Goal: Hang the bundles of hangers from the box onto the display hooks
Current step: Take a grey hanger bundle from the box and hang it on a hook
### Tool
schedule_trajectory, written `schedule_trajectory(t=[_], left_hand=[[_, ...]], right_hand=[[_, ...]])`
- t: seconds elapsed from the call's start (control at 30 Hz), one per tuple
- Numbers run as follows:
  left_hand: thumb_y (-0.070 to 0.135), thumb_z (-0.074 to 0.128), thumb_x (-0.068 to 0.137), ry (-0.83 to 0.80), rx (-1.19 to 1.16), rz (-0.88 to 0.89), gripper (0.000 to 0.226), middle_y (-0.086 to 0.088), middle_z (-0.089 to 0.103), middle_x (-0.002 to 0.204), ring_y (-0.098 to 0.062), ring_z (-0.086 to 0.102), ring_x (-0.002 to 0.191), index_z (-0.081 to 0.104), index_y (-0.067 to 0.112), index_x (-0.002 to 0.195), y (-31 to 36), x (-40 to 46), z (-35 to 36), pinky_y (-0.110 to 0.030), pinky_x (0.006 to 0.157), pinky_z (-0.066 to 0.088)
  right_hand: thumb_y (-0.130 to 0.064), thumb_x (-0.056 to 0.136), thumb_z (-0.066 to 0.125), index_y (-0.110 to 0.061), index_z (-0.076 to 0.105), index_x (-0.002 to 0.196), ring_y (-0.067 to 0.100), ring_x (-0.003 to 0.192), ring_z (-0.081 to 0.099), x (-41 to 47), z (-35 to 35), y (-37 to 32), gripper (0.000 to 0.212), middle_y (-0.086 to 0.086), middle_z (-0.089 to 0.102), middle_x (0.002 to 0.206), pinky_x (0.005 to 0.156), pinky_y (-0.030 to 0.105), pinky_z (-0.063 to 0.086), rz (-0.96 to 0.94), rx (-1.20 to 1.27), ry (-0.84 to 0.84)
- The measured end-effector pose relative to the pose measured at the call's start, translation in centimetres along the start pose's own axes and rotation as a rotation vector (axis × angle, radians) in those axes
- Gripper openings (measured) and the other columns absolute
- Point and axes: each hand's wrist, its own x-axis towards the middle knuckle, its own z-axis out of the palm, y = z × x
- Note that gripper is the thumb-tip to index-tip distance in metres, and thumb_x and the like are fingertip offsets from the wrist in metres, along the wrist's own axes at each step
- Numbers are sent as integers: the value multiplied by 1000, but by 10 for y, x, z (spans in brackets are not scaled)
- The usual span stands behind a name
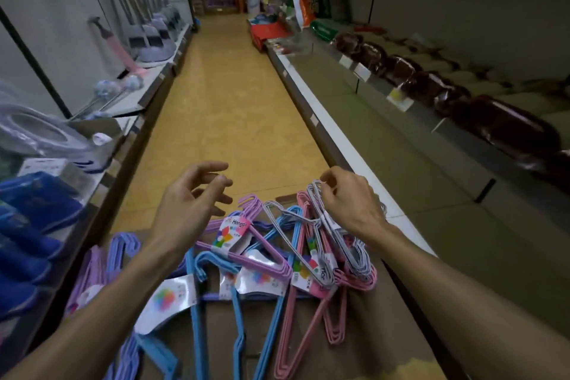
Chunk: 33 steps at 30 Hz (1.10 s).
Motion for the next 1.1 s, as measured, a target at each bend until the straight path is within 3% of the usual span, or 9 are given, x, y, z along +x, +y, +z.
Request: schedule_trajectory(t=[0.3, 0.43, 0.53, 0.6, 0.7, 0.8, 0.9, 1.03, 1.1], left_hand=[[16, 57, 96, -44, -116, -77, 15, -5, 71, 92, -14, 69, 72, 66, 21, 107, -105, 0, 71, -24, 60, 56], [16, 57, 96, -72, -163, -144, 16, -6, 70, 98, -22, 70, 76, 67, 20, 108, -131, 0, 102, -34, 63, 56], [9, 54, 97, -88, -219, -179, 16, -12, 68, 92, -18, 69, 64, 65, 13, 108, -139, -4, 124, -29, 51, 55], [9, 55, 96, -97, -220, -195, 16, -9, 70, 91, -18, 69, 66, 66, 15, 107, -144, -6, 134, -29, 53, 56], [12, 56, 96, -124, -199, -212, 16, -1, 72, 88, -27, 70, 75, 67, 19, 107, -155, -9, 142, -29, 57, 56], [12, 56, 96, -131, -178, -229, 16, -7, 72, 89, -31, 68, 78, 67, 19, 105, -161, -15, 147, -29, 57, 57], [13, 57, 95, -119, -169, -259, 15, -7, 71, 92, -27, 69, 76, 68, 21, 102, -166, -20, 150, -43, 66, 58], [15, 57, 96, -117, -187, -285, 15, -4, 70, 92, -25, 70, 77, 68, 23, 103, -171, -24, 150, -50, 72, 57], [16, 56, 96, -103, -216, -300, 15, -5, 71, 95, -27, 70, 79, 68, 22, 104, -172, -24, 150, -50, 73, 57]], right_hand=[[-24, 97, 47, -18, 58, 120, 27, 98, 63, 8, 81, 95, 26, 5, 65, 118, 79, 42, 54, 120, -52, 72], [-27, 96, 49, -12, 54, 122, 32, 108, 58, 6, 100, 137, 30, 10, 60, 125, 84, 45, 51, 298, -100, 90], [-39, 92, 54, -4, 52, 119, 39, 110, 56, 4, 114, 163, 44, 18, 56, 124, 87, 49, 51, 459, -95, 26], [-50, 86, 57, -5, 59, 111, 39, 101, 60, 4, 124, 174, 51, 18, 61, 115, 84, 49, 54, 532, -31, -27], [-47, 83, 63, -9, 70, 91, 34, 82, 66, 7, 133, 175, 39, 12, 69, 98, 72, 44, 58, 534, 58, -49], [-31, 89, 61, -4, 67, 92, 37, 85, 65, 9, 137, 174, 28, 15, 67, 102, 71, 39, 55, 521, 41, -29], [-20, 95, 50, -1, 63, 92, 39, 88, 63, 7, 141, 179, 23, 20, 65, 103, 72, 39, 51, 517, 17, 59], [-23, 95, 45, -6, 64, 101, 37, 88, 63, 3, 139, 188, 26, 18, 67, 100, 80, 47, 54, 458, 76, 158], [-24, 96, 45, -6, 65, 100, 36, 86, 63, 2, 138, 190, 27, 18, 68, 96, 76, 42, 53, 399, 129, 191]])
